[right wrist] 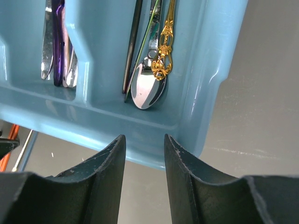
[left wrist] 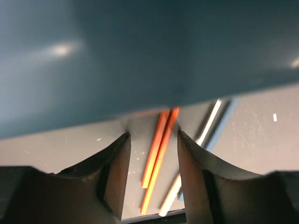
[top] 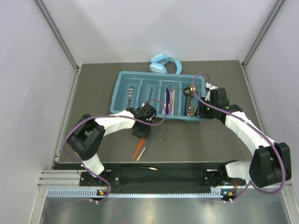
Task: Sort the eating utensils into containers
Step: Pick up the chopstick from the center of the board.
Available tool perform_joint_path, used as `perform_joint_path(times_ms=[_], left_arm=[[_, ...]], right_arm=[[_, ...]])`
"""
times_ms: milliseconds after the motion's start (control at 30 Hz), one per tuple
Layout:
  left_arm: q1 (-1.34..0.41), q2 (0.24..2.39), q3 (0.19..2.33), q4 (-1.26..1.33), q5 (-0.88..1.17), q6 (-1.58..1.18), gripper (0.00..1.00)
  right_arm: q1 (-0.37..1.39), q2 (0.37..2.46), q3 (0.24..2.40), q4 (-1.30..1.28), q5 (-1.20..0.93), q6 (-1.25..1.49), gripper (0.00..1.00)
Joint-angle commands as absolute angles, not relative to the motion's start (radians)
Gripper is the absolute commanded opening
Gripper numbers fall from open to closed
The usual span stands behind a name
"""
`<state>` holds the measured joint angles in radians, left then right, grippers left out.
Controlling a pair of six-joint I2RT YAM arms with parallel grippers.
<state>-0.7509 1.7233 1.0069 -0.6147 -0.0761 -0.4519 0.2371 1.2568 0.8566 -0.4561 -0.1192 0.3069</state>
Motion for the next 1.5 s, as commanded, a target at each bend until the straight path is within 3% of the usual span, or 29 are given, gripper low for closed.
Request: perform_joint_path(times_ms=[0, 100, 167, 233, 300, 433, 633, 833, 1100, 1467], left_arm=[[-0.741, 1.833, 0.865, -0.600, -0.020, -0.534, 0.49], [-0.741, 1.818, 0.842, -0.592, -0.011, -0.549, 0.47], [-0.742, 1.812, 0.835, -0.598, -0.006, -0.557, 0.40], [-0.742, 1.801, 0.830, -0.615, -0.005, -0.561, 0.31], [-0.746, 1.789, 0.827, -0.630, -0.005, -0.565, 0.10], [-0.761, 1.727, 0.830, -0.681, 0.037, -0.581, 0.00], [-0.772, 1.606, 0.879, -0.773, 0.040, -0.620, 0.00], [-0.772, 1.500, 0.998, -0.983, -0.124, -0.686, 0.00], [-0.770, 1.477, 1.031, -1.017, -0.166, -0.709, 0.00], [-0.769, 1.445, 1.463, -1.279, -0.279, -0.658, 0.00]], right_arm=[[0.227, 1.236, 0.844, -0.465, -0.127, 0.296, 0.39], [0.225, 1.236, 0.842, -0.462, -0.133, 0.298, 0.39], [0.224, 1.236, 0.842, -0.462, -0.133, 0.298, 0.39], [0.225, 1.235, 0.841, -0.463, -0.132, 0.298, 0.39], [0.225, 1.233, 0.841, -0.462, -0.132, 0.298, 0.39], [0.225, 1.242, 0.845, -0.462, -0.133, 0.299, 0.39], [0.225, 1.253, 0.850, -0.459, -0.133, 0.298, 0.39], [0.224, 1.255, 0.847, -0.456, -0.132, 0.298, 0.39], [0.222, 1.256, 0.854, -0.459, -0.133, 0.298, 0.39], [0.222, 1.267, 0.851, -0.453, -0.141, 0.298, 0.38]])
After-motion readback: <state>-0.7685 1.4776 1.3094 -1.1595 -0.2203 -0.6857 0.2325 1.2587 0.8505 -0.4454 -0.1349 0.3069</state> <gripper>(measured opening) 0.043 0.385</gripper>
